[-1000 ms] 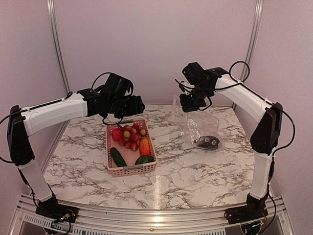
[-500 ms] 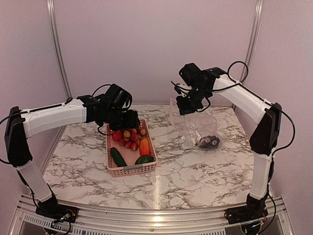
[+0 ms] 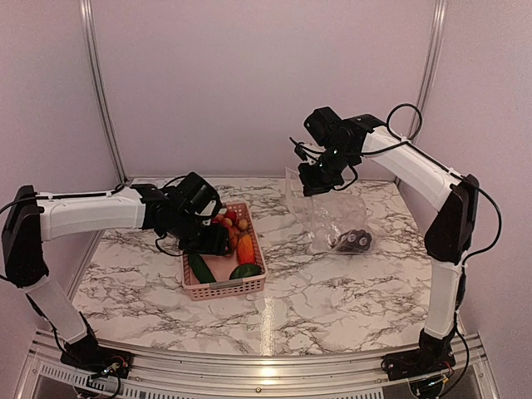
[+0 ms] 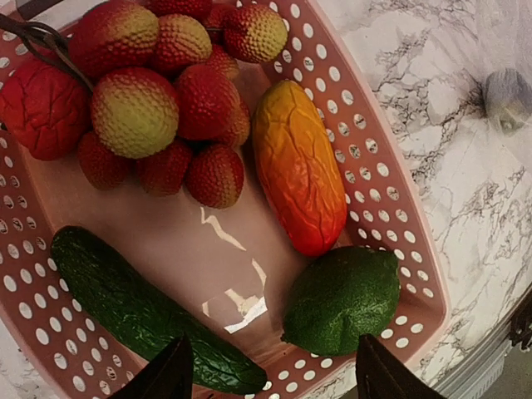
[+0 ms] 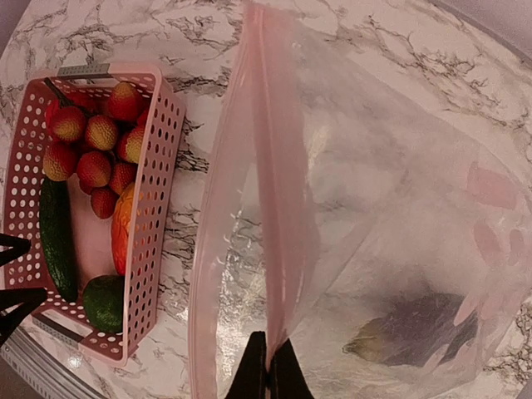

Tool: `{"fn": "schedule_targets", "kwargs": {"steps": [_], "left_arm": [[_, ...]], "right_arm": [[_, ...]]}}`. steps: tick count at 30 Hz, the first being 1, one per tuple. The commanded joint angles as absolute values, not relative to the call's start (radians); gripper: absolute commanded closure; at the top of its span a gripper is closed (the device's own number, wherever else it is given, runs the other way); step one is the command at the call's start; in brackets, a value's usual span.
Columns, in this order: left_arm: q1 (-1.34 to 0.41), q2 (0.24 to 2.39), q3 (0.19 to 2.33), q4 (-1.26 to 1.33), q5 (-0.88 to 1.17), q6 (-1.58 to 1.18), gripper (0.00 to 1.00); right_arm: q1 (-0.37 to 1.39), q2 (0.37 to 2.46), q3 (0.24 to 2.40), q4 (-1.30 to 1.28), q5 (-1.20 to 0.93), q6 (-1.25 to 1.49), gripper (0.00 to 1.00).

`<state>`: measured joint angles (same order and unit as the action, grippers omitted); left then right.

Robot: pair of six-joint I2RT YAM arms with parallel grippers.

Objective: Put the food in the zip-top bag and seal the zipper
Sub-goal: Pick up the fake fruit from the bin.

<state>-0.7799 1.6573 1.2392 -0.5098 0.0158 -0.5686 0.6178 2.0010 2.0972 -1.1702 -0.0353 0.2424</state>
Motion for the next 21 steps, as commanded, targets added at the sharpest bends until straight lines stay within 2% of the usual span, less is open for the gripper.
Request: {"fn": "schedule_targets", "kwargs": {"steps": [1, 8, 21], "left_arm": [[-0.821, 1.603, 1.184, -0.404, 0.140, -0.398, 0.31], [-0.825, 1.646, 1.163, -0.346, 0.179, -0.237, 0.30], [-0.825, 1.832, 1.286, -0.379, 0.242, -0.084, 0.30]], "right_arm": [[0.627, 1.971, 2.092, -1.161, -0.056, 0.250, 1.00], [0.626, 1.971, 2.085, -1.155, -0.067, 0.247, 1.00], [0.627, 1.970, 2.065, -1.144, -0.088, 0.251, 1.00]]}}
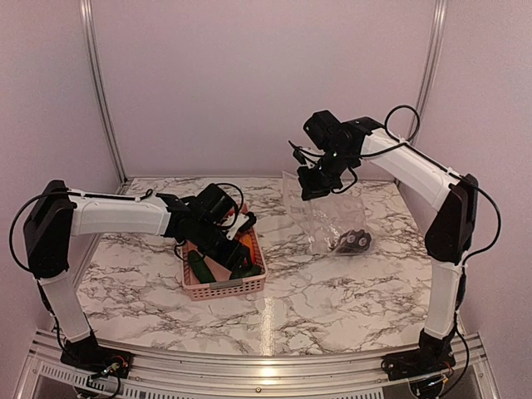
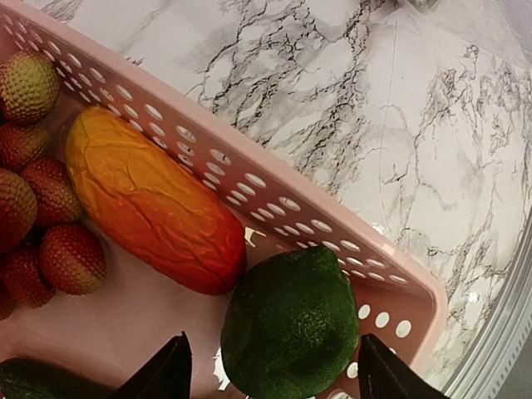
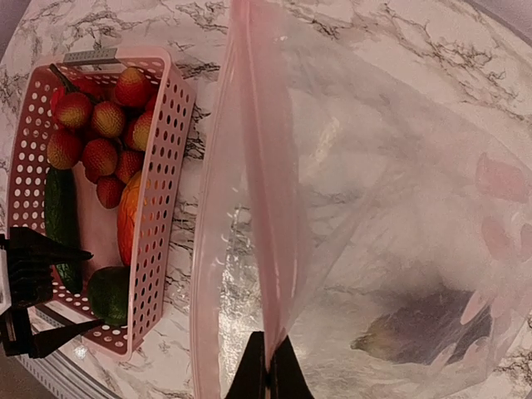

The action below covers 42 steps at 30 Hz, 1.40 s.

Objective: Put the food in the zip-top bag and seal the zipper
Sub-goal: Pick up the fake fruit from the bin.

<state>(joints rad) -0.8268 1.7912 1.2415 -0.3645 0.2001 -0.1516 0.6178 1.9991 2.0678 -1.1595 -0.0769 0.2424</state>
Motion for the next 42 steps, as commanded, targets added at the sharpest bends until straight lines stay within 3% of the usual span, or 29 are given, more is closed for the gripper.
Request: {"fn": "schedule_targets", "kwargs": {"steps": [1, 19, 38, 42], "left_arm": [[-0.826, 1.839, 1.291, -0.379, 0.256, -0.078, 0.30], [-0.833, 1.968, 1.335, -0.412, 0.297, -0.006, 0.22], [-0.832, 1.845, 1.343, -0.524, 0.190, -0.020, 0.52], [-0.831, 1.823, 1.385, -0.550, 0.185, -0.031, 0.54]], "right_arm": [[0.627, 1.968, 2.063, -1.144, -0.086, 0.250, 1.00], [0.627, 1.964, 2.045, -1.130, -0.103, 0.264, 1.00], [0.627, 1.979, 2.064, -1.126, -0.107, 0.262, 1.00], [0.626, 1.988, 2.078, -1.132, -0.110, 0.261, 1.00]]}}
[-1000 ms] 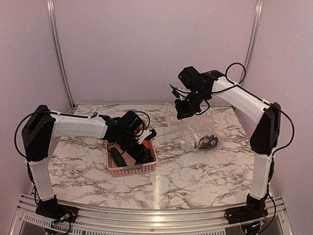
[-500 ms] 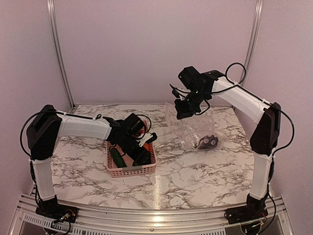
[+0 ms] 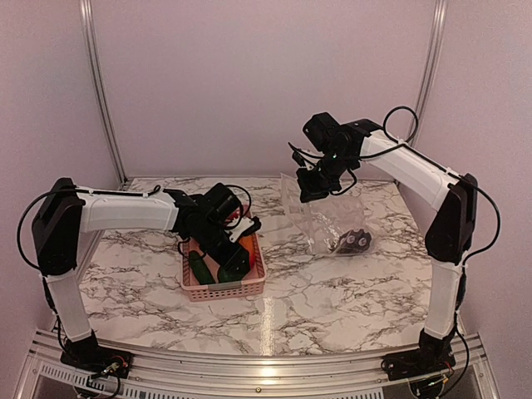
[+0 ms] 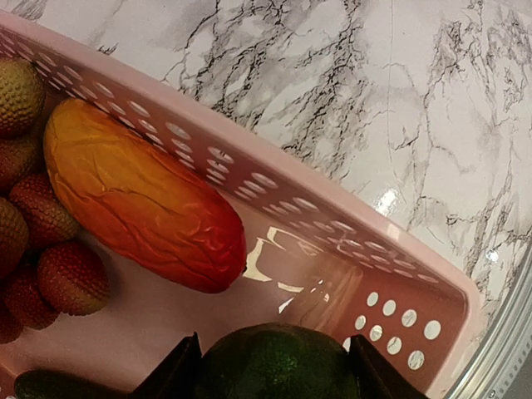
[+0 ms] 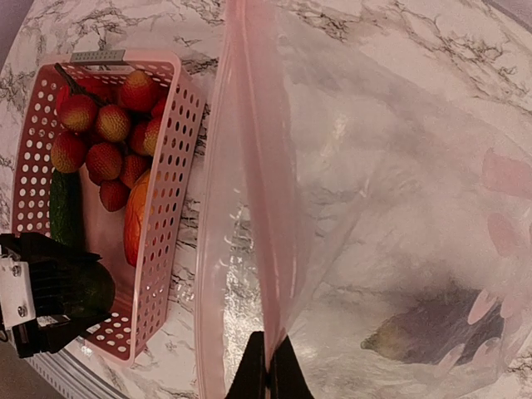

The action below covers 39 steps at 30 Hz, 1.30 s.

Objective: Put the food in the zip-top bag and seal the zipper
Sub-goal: Pick up the fake fruit from the bin, then place the fake fruit in the zipper food storage bag.

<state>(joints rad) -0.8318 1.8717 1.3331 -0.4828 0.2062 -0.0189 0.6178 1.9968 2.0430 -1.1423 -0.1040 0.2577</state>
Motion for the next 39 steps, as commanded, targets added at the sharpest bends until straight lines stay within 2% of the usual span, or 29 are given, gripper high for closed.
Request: {"fn": "schedule_targets", "kwargs": {"steps": [1, 9, 14, 24, 32, 39], "left_arm": [[-0.829, 1.821, 1.402, -0.551, 0.184, -0.037, 0.54], [-0.822, 1.838, 1.592, -0.492, 0.147, -0.129, 0.56], [-0.823, 1.835, 1.663, -0.356, 0.150, -0.241, 0.59], [-0.833, 1.790, 1.672, -0.076, 0.159, -0.420, 0.61], [-0.833, 1.784, 1.614, 0.147, 0.045, -0.553, 0.64], [-0.834, 1.801, 1.592, 0.222, -0.058, -0.605, 0.66]], "right_arm": [[0.627, 1.989, 2.082, -1.132, -0.112, 0.261, 1.00], [0.627, 2.010, 2.132, -1.147, -0.136, 0.258, 1.00], [0.627, 2.022, 2.166, -1.161, -0.158, 0.258, 1.00], [0.627, 2.025, 2.198, -1.156, -0.224, 0.274, 1.00], [0.627, 2.032, 2.232, -1.135, -0.291, 0.318, 1.00], [0.625, 2.024, 2.253, -1.117, -0.312, 0.368, 1.00]]}}
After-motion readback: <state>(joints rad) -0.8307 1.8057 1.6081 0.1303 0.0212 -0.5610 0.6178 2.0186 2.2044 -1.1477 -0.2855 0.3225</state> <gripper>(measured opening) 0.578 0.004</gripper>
